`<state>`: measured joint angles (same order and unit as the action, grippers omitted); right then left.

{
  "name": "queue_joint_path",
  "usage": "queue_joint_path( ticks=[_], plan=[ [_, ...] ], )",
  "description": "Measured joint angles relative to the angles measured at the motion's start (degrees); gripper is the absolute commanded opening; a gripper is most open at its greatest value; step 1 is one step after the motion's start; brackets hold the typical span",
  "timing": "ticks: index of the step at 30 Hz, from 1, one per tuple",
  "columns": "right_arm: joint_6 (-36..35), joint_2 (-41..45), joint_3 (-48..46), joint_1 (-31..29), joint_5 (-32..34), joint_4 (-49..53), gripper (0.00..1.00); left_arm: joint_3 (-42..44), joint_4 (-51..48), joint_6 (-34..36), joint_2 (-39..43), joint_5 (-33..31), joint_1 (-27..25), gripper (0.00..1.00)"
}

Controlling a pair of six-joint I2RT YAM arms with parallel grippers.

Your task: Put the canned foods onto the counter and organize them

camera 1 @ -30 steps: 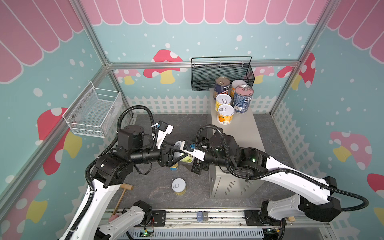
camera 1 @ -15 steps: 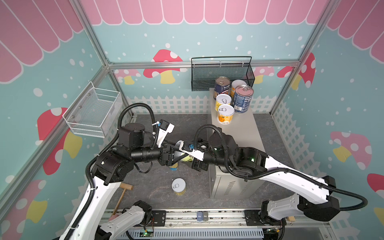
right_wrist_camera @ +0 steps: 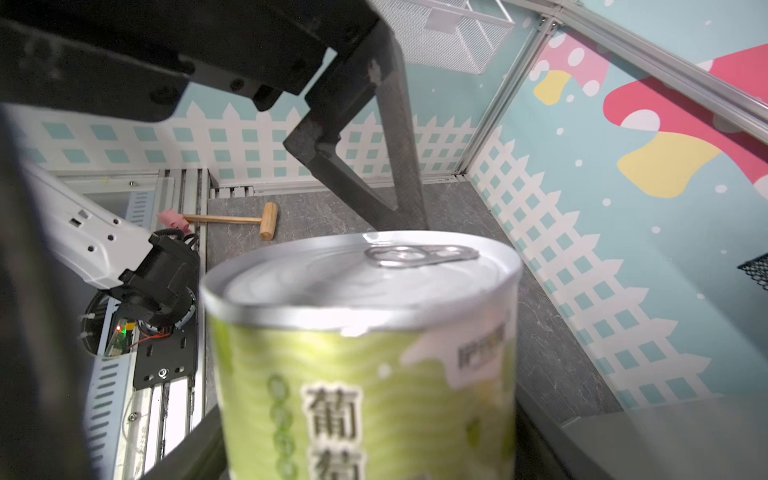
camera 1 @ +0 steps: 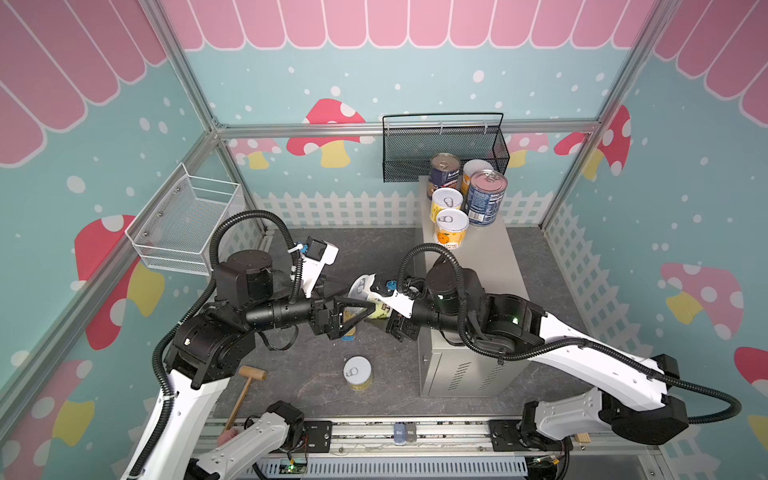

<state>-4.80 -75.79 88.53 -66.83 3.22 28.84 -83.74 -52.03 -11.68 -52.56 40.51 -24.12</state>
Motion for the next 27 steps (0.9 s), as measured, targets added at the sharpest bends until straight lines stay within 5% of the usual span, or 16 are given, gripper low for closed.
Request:
queue_joint_path(
  ticks=[16, 27],
  plan=[
    [12.37, 17.16, -14.95, 0.07, -1.18, -11.67, 0.61, 6.91, 24.85, -8.98, -0.48, 11.34, -0.2, 0.99],
    [17.05, 21.59, -17.84, 0.09, -3.15, -16.81, 0.62, 6.99, 32.79, -10.8, -3.85, 15.65, -6.99, 0.99]
  ],
)
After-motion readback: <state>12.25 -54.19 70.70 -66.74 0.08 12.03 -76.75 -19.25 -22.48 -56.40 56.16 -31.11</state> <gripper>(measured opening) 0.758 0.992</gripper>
